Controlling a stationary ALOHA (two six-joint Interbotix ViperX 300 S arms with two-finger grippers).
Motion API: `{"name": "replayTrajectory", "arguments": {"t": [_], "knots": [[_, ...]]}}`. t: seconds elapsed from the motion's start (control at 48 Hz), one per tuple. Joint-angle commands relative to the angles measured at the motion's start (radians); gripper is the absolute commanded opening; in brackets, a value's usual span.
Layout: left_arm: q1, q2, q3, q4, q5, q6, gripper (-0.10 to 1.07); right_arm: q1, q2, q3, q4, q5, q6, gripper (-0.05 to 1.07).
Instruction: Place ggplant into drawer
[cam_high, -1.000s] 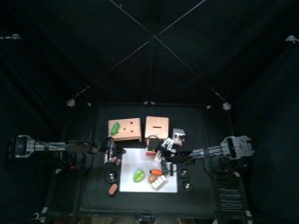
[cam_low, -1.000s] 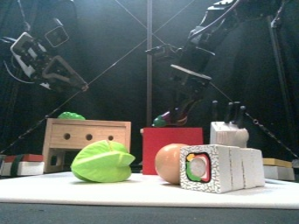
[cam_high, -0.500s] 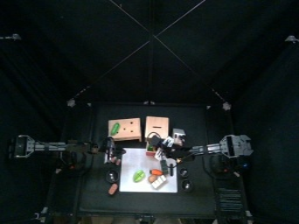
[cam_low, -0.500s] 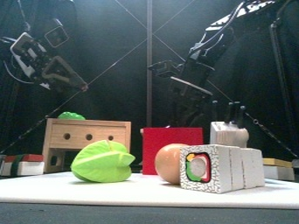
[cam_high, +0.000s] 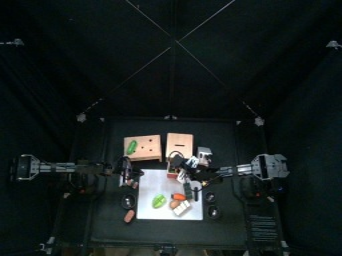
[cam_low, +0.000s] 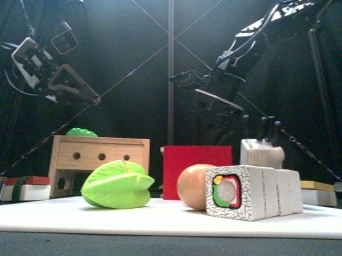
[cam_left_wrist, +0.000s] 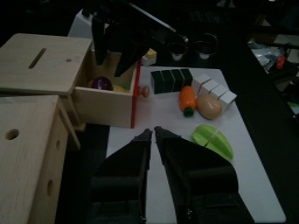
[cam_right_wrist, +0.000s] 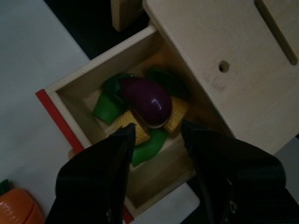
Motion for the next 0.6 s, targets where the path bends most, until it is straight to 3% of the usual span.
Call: {"name": "replayTrajectory", "arguments": {"t": [0.0,0.583], "knots": [[0.002,-0.002,-0.012,-0.002,-0.005,0.000,0.58,-0.005,-0.017,-0.012,-0.002,-0.003,0.000,0.82],[0.000,-0.002,-0.011,-0.002,-0.005,0.000,0.58,-0.005,-0.018,-0.025,-0.014,-0.003,-0.003,0.82]]}}
